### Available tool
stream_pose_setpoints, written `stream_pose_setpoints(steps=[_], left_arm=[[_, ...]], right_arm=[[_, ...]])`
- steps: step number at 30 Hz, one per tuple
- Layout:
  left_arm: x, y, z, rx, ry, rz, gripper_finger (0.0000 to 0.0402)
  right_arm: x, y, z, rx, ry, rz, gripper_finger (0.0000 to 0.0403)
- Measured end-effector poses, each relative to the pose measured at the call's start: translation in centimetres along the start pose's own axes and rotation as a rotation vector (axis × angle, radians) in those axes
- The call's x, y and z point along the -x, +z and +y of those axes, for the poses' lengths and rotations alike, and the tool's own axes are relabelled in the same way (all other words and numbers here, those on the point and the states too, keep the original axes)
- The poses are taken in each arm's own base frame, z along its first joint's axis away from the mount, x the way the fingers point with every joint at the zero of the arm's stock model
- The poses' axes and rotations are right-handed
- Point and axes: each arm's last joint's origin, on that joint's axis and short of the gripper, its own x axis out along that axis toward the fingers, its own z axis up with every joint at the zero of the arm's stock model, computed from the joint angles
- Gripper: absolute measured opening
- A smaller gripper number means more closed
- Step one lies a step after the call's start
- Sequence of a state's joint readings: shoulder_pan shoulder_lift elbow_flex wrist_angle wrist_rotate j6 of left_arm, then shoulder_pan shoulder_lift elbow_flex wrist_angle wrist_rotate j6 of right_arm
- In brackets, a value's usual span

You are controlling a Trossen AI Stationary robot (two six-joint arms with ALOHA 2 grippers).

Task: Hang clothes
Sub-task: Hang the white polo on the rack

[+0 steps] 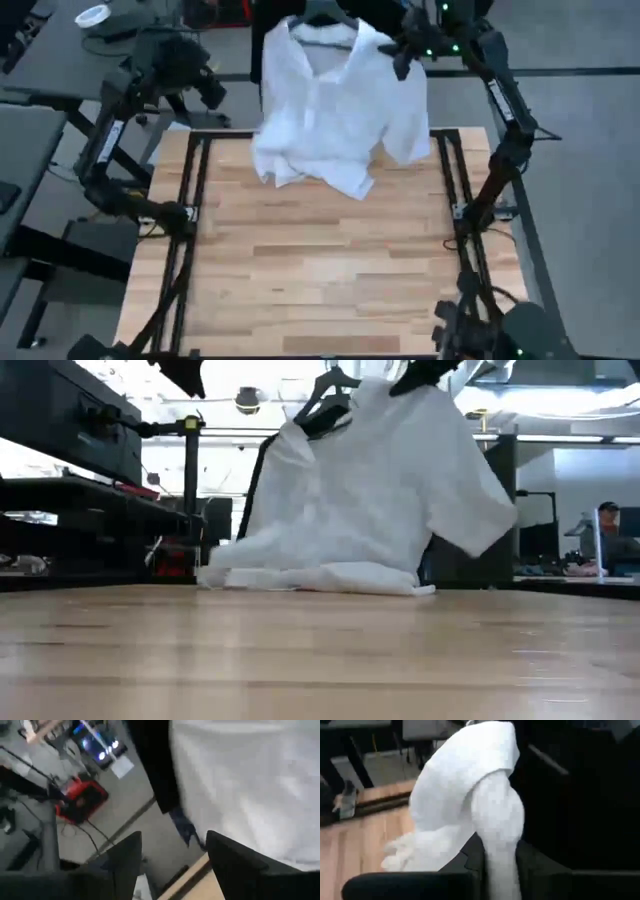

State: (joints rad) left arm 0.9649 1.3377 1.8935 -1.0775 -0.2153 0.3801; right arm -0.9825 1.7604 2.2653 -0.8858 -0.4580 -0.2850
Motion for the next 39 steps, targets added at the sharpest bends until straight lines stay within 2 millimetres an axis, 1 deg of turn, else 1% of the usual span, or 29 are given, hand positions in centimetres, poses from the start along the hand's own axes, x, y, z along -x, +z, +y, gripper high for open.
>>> stream_pose_setpoints(steps=[3, 6, 10, 18, 23, 25, 29, 30, 32, 34, 36, 39], left_arm=[[-0.3, -0.1, -0.1, 0.005, -0.005, 0.017, 0.0205], [-0.2, -0.1, 0.0, 0.007, -0.002, 0.008, 0.0205], [-0.3, 0.0, -0.1, 0.005, -0.005, 0.012, 0.0205], [-0.5, -0.1, -0.1, 0.019, -0.009, 0.022, 0.0205], [-0.4, -0.2, -0.2, 0.018, -0.014, 0.031, 0.0205], [-0.4, -0.3, -0.2, 0.016, -0.018, 0.042, 0.0205], [-0.4, -0.3, -0.2, 0.015, -0.019, 0.044, 0.0205], [-0.4, -0.3, -0.2, 0.016, -0.019, 0.044, 0.0205], [-0.4, -0.3, -0.2, 0.017, -0.019, 0.045, 0.0205], [-0.4, -0.3, -0.2, 0.017, -0.021, 0.044, 0.0205], [-0.4, -0.3, -0.3, 0.023, -0.027, 0.043, 0.0205], [-0.4, -0.3, -0.4, 0.039, -0.064, 0.030, 0.0205]], right_arm=[[0.3, 0.6, -0.5, 0.021, -0.022, -0.066, 0.0034], [1.0, 0.6, -1.6, -0.017, -0.061, -0.087, 0.0034], [0.6, 0.1, -3.3, -0.080, -0.099, -0.099, 0.0034], [-3.1, -0.9, -5.3, -0.107, -0.111, -0.145, 0.0034], [-4.8, -2.3, -6.6, -0.150, -0.114, -0.111, 0.0034], [-5.2, -2.6, -6.9, -0.155, -0.109, -0.103, 0.0034], [-5.4, -2.8, -6.8, -0.165, -0.103, -0.083, 0.0038], [-5.5, -2.9, -6.6, -0.171, -0.110, -0.071, 0.0050], [-5.5, -3.1, -6.3, -0.186, -0.137, -0.035, 0.0089], [-4.9, -3.0, -6.1, -0.182, -0.186, -0.004, 0.0134], [-3.6, -2.5, -5.6, -0.169, -0.231, 0.012, 0.0176], [-1.0, -1.6, -5.0, -0.168, -0.293, 0.016, 0.0225]])
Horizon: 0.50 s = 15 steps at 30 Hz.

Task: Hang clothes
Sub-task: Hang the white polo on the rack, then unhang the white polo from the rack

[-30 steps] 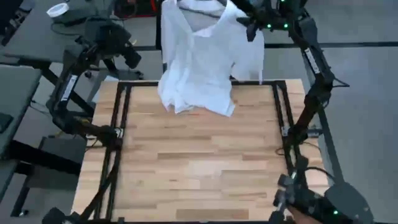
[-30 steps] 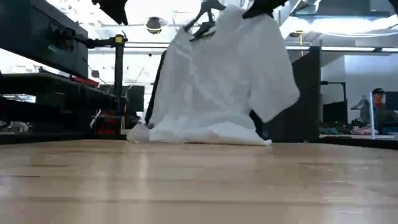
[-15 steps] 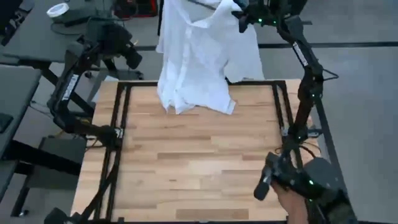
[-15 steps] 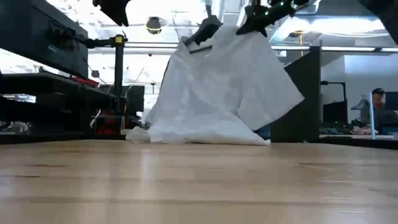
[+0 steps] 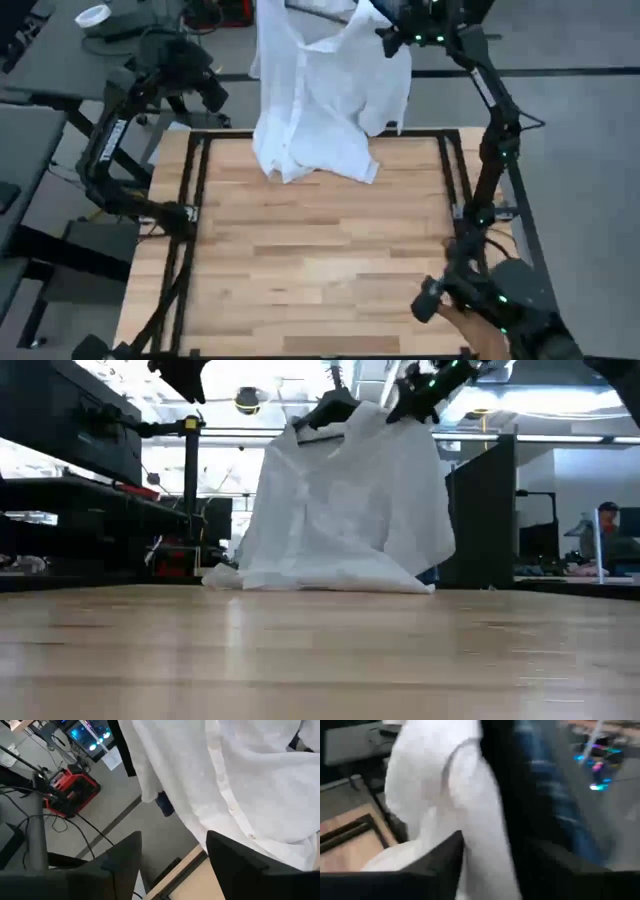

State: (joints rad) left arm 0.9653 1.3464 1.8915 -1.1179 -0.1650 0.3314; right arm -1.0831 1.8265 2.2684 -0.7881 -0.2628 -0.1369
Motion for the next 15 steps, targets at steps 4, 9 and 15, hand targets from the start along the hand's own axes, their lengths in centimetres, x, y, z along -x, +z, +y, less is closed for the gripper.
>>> stream_pose_setpoints(steps=[4, 9, 15], left_arm=[[0.0, 0.0, -0.1, 0.016, -0.045, -0.015, 0.0205], [0.1, 0.3, -0.4, 0.063, -0.141, -0.064, 0.0205], [0.6, 1.3, -1.4, 0.155, -0.404, -0.193, 0.0205]], right_arm=[[3.6, 1.0, 0.5, -0.022, -0.019, -0.021, 0.0254], [9.3, 2.7, 2.6, -0.073, 0.002, -0.113, 0.0258], [14.1, 2.6, 6.8, -0.051, 0.118, -0.085, 0.0259]])
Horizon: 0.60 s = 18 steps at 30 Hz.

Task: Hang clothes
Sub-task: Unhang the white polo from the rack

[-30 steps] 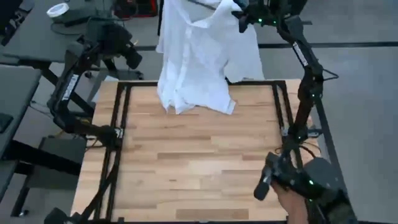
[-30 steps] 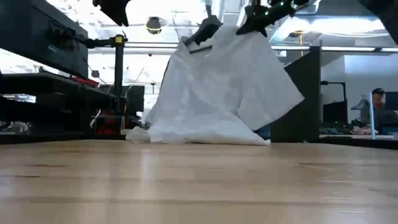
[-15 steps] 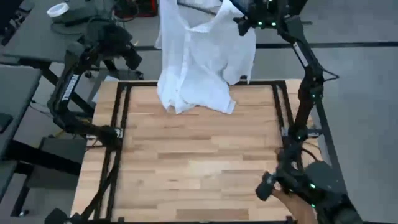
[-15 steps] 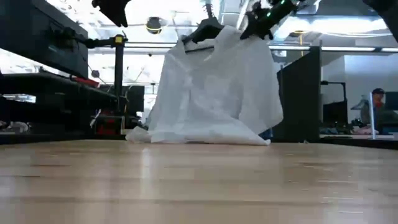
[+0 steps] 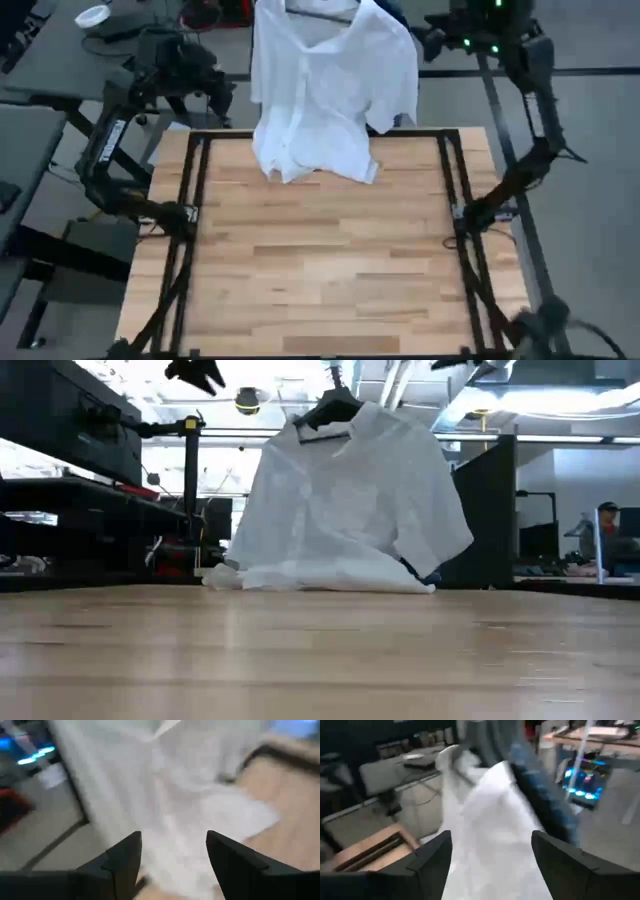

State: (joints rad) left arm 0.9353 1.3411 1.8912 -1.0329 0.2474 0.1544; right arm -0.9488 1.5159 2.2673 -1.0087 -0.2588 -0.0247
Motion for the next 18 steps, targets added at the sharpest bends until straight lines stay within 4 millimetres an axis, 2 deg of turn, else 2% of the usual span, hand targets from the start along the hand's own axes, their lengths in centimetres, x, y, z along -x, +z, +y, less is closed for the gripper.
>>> stream_pose_setpoints(steps=[2, 5, 10, 14, 18], left_arm=[[-0.1, 0.4, -0.8, -0.006, -0.069, -0.033, 0.0205], [-0.4, 0.8, -2.2, -0.036, -0.129, -0.058, 0.0205], [-1.3, 1.1, -4.3, -0.063, -0.213, -0.066, 0.0205], [-1.5, 1.7, -5.9, -0.056, -0.268, -0.104, 0.0205], [-1.4, 1.6, -7.5, -0.041, -0.241, -0.093, 0.0205]], right_arm=[[1.1, -0.2, 1.8, 0.012, 0.067, 0.023, 0.0259], [1.4, -1.0, 4.1, 0.023, 0.164, 0.111, 0.0256], [-0.2, -2.9, 7.1, 0.020, 0.290, 0.291, 0.0247], [-1.5, -4.0, 10.0, 0.065, 0.401, 0.326, 0.0239], [-2.3, -5.5, 12.2, 0.090, 0.476, 0.376, 0.0229]])
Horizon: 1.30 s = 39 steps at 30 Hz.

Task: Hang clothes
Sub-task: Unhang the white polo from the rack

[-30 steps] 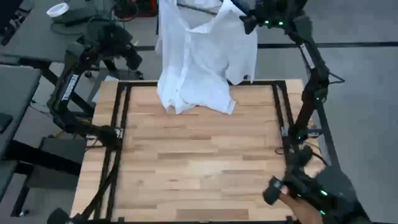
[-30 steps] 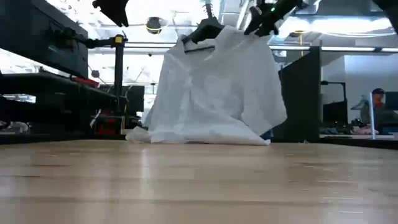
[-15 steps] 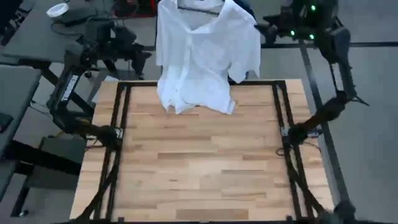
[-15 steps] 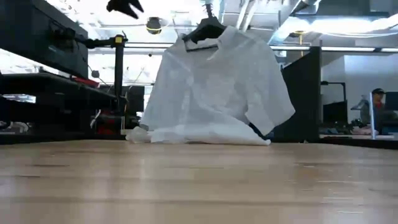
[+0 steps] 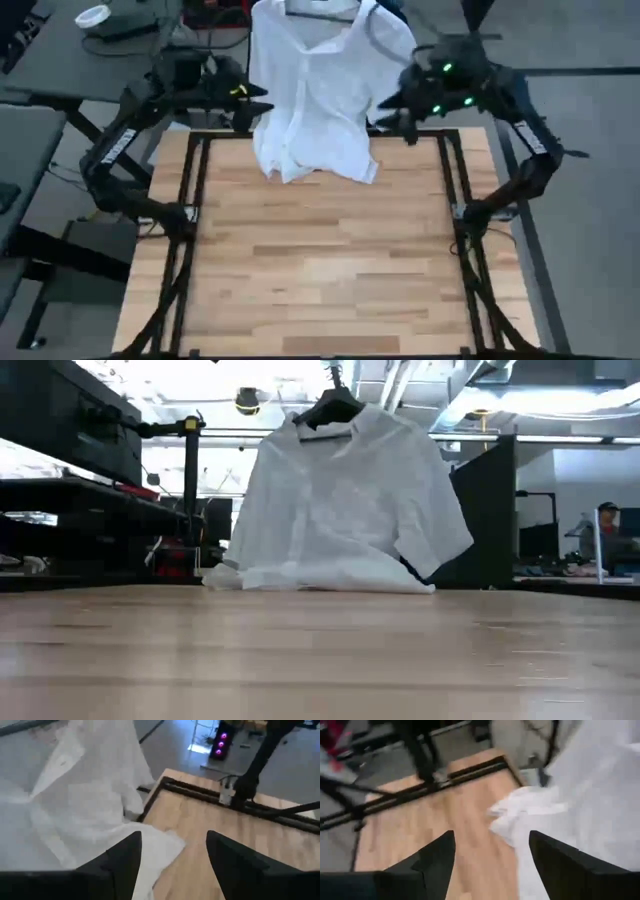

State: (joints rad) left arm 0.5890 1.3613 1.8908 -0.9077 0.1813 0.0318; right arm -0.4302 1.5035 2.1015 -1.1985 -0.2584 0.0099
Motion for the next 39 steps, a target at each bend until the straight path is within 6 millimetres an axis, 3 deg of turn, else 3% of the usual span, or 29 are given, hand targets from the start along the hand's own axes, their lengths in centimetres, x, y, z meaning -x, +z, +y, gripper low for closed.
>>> stream_pose_setpoints(steps=[4, 8, 14, 20, 23, 27, 30, 35, 39], left_arm=[[-0.2, -0.3, -1.5, -0.007, 0.041, 0.036, 0.0205], [-0.4, -0.3, -2.9, -0.025, 0.053, 0.033, 0.0205], [-2.2, -1.5, -5.1, -0.026, 0.004, 0.047, 0.0205], [-4.0, -3.6, -6.3, 0.033, -0.012, 0.134, 0.0205], [-4.9, -4.1, -6.4, 0.051, -0.007, 0.160, 0.0205], [-5.5, -4.3, -6.7, 0.153, -0.005, 0.175, 0.0205], [-5.6, -4.7, -7.2, 0.138, -0.017, 0.213, 0.0205], [-4.8, -4.7, -9.1, 0.069, -0.092, 0.197, 0.0205], [-3.8, -4.3, -10.2, 0.051, -0.144, 0.156, 0.0205]], right_arm=[[-0.3, -1.5, 1.4, 0.020, 0.046, 0.057, 0.0216], [1.1, -3.9, 2.2, 0.016, 0.068, 0.067, 0.0203], [4.9, -9.2, 2.5, -0.021, 0.027, -0.027, 0.0183], [6.5, -14.7, 2.4, -0.092, 0.023, -0.055, 0.0175], [6.7, -16.8, 2.3, -0.124, 0.017, -0.002, 0.0175], [6.2, -18.1, 2.2, -0.179, 0.016, 0.010, 0.0175], [5.5, -19.3, 2.0, -0.171, 0.011, 0.043, 0.0175], [5.3, -23.0, 1.8, -0.176, 0.020, 0.046, 0.0172], [5.3, -25.4, 1.6, -0.225, 0.048, -0.099, 0.0145]])
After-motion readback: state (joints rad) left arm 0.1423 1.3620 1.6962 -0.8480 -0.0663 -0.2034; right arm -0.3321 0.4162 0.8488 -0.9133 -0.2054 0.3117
